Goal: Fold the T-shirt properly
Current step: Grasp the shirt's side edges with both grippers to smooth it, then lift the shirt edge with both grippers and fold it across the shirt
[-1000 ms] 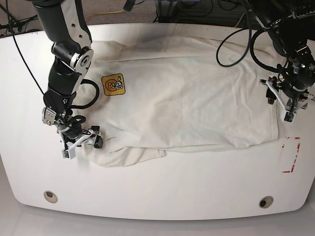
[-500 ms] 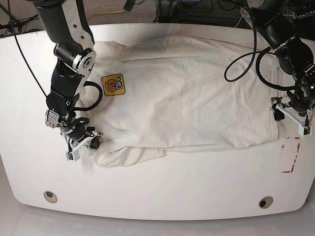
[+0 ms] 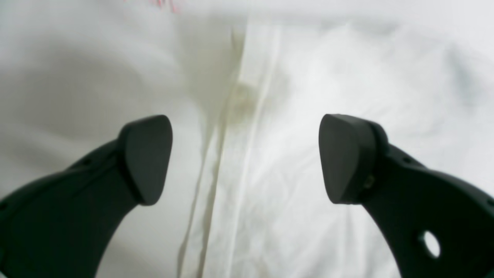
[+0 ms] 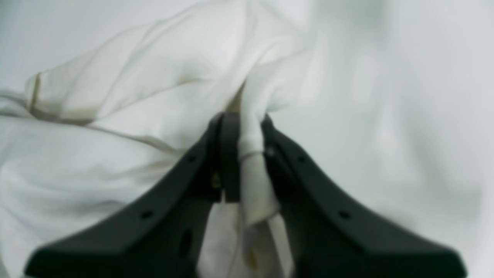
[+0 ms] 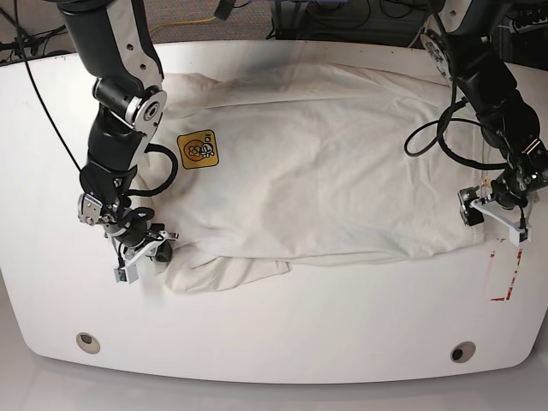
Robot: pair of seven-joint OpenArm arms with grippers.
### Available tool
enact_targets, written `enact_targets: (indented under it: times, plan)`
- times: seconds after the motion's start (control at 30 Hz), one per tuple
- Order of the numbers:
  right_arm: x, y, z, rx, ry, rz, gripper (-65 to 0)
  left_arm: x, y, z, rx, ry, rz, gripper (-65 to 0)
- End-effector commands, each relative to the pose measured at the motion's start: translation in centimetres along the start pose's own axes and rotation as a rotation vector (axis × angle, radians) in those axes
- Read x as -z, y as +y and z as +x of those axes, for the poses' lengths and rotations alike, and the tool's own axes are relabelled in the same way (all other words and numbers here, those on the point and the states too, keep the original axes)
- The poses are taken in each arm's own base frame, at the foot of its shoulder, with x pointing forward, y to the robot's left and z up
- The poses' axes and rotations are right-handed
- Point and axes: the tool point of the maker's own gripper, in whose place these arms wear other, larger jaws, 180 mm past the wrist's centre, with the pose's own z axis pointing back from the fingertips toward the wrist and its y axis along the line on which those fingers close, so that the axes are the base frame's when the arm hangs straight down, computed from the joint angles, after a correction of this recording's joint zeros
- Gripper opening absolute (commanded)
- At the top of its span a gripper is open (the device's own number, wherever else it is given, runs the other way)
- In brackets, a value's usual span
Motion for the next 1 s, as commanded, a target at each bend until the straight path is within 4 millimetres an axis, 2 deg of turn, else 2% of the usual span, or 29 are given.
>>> enact_targets:
  times: [0.0, 0.23, 0.5, 0.57, 0.7, 0.77, 0.8, 0.83, 0.87, 0.9, 0.97]
  plan:
    - [-0.5, -0.2, 3.6, -0.019, -0.085, 0.0, -59.0, 0.6, 0.3, 2.4, 0.003, -0.055, -0.009, -8.9]
    - [-0.5, -0.2, 3.4, -0.018, -0.082, 0.0, -59.0, 2.6, 0.3, 1.1, 0.025, -0.037, -0.029, -8.9]
    - [-0.5, -0.3, 3.1, -0.018, -0.064, -0.001, -59.1, 3.3, -2.4, 1.1, 0.098, -0.019, -0.093, -9.3]
    - [-0.5, -0.3, 3.1, -0.02, -0.06, -0.001, -59.1, 3.4, -2.9, 0.9, 0.102, -0.017, -0.106, -11.9]
    - [-0.5, -0.2, 3.3, -0.021, -0.061, -0.001, -59.3, 3.4, -3.1, 0.8, 0.102, -0.016, -0.111, -24.6]
    - [-0.5, -0.2, 3.3, -0.021, -0.061, -0.001, -59.5, 3.4, -3.1, 0.9, 0.102, -0.017, -0.111, -36.1]
    - [-0.5, -0.2, 3.3, -0.021, -0.061, -0.001, -59.5, 3.4, -3.1, 0.9, 0.102, -0.017, -0.111, -38.9]
    - [-0.5, -0.3, 3.3, -0.022, -0.062, -0.002, -59.9, 3.4, -3.1, 0.9, 0.102, -0.017, -0.111, -44.6]
    - [-0.7, -0.4, 3.7, -0.029, -0.071, -0.008, -61.8, 3.4, -3.2, 0.9, 0.103, -0.018, -0.112, -51.8]
    - [-0.9, -0.5, 3.9, -0.036, -0.075, -0.014, -64.2, 3.4, -3.2, 0.9, 0.103, -0.018, -0.112, -56.8]
    - [-1.4, -0.8, 4.4, -0.054, -0.071, -0.029, -65.0, 3.4, -3.1, 1.0, 0.103, -0.019, -0.11, -65.0]
